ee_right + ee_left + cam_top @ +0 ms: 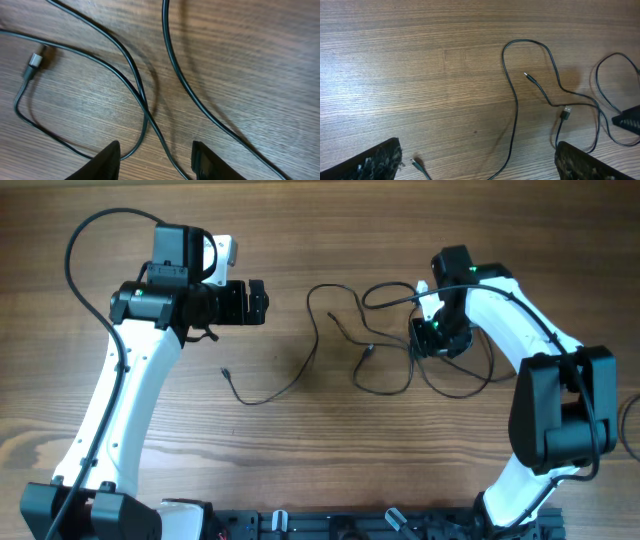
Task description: Untangle cables
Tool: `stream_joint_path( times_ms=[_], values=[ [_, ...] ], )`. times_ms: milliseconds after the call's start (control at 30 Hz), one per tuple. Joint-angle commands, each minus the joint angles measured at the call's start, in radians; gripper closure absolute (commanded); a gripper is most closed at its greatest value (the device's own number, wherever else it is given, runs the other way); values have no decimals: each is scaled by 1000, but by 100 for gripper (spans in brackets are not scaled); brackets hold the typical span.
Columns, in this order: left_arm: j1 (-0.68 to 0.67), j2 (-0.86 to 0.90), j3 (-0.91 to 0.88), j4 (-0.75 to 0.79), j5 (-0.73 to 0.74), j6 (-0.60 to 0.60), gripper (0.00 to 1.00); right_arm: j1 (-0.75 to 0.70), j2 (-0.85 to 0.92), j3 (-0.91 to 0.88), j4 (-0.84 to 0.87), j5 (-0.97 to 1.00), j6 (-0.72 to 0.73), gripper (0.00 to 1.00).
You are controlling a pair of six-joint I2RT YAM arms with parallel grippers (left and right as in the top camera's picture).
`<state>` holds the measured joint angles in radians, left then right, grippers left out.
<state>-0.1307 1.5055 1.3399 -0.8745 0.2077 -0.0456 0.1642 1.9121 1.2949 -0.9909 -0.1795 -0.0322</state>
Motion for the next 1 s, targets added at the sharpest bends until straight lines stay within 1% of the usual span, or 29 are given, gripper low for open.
stream_joint_path(
  times_ms=[0,200,300,400,500,533,567,600,633,833,967],
  values=[
    [4,2,-1,10,13,16,0,7,16,-48,23,-29,-17,52],
    [4,2,-1,12,14,16,0,7,16,-72,60,-28,-31,51],
    [4,2,-1,14,16,16,0,6,16,-73,76,25,-124,50],
    [4,2,-1,15,32,16,0,6,16,-73,134,50,-190,51],
    [4,2,-1,18,32,23,0,6,16,-73,175,76,-215,50],
    [4,2,-1,18,34,37,0,6,16,-73,188,83,-232,49],
    [4,2,-1,18,40,42,0,6,16,-73,200,83,-257,38],
    [4,2,-1,22,48,42,0,6,16,-73,214,99,-256,23],
    [4,2,-1,24,50,42,0,7,16,-73,219,106,-256,21],
    [4,2,-1,30,50,42,0,6,16,-74,191,104,-261,22],
    [4,2,-1,36,51,42,0,6,16,-110,191,100,-274,23]
  ],
)
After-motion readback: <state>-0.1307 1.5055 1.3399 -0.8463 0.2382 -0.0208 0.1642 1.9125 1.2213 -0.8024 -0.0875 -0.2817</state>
